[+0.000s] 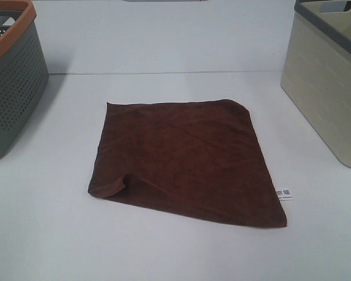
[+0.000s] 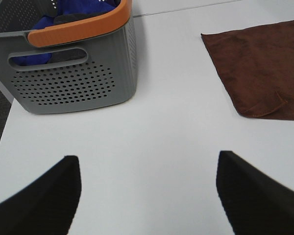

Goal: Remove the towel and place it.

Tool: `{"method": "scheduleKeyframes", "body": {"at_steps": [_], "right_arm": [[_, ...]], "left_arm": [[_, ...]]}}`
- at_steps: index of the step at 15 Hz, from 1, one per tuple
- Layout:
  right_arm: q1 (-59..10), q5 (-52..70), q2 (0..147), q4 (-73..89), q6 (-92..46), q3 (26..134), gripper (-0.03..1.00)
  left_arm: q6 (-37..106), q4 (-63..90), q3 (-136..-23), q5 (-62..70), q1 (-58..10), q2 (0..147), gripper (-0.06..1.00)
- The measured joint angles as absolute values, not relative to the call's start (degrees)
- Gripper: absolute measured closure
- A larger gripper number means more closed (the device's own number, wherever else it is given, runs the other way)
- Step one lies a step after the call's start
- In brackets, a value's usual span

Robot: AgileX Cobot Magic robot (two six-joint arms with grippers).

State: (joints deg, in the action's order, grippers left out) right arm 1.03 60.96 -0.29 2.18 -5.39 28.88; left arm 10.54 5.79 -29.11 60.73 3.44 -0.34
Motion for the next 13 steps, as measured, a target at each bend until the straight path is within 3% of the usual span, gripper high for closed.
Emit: {"method": "scheduleKeyframes", "body": {"at_steps": [13], "right_arm": [[1.0, 60.9, -0.3, 2.2, -5.4, 28.9, 0.38]], "left_arm": [[10.5, 5.8, -29.1, 60.7, 3.4, -0.3, 0.21]]}}
